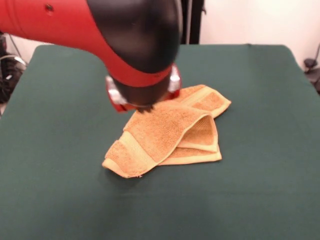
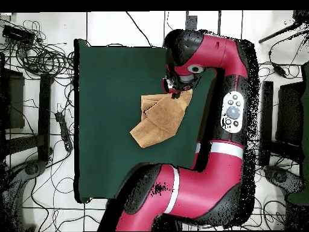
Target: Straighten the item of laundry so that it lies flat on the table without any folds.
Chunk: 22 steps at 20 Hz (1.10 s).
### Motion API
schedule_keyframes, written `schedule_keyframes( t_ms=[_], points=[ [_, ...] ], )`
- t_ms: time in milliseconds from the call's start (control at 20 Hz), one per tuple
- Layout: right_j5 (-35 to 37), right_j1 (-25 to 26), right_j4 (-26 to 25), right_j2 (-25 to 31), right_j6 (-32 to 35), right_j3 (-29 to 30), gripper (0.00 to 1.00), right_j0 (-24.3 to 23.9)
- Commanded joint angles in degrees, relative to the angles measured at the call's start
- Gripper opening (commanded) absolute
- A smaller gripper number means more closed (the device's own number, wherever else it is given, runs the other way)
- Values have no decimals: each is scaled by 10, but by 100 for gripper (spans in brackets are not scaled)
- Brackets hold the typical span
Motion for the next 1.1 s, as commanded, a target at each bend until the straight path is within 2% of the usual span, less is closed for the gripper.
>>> schedule_keyframes(
  t_ms=[50, 150, 250, 550, 800, 950, 1100],
  points=[
    [-135, 39, 70, 72, 206, 89, 0, 46],
    [-171, 32, 69, 51, 238, 120, 0, 60],
    [-204, 23, 69, 36, 238, 153, 0, 70],
    [-147, 22, 82, 14, 249, 166, 0, 83],
    [-151, 20, 79, 5, 252, 181, 0, 88],
    [-148, 19, 57, -6, 211, 185, 0, 88],
    [-102, 25, 16, -22, 136, 155, 0, 91]
  ],
)
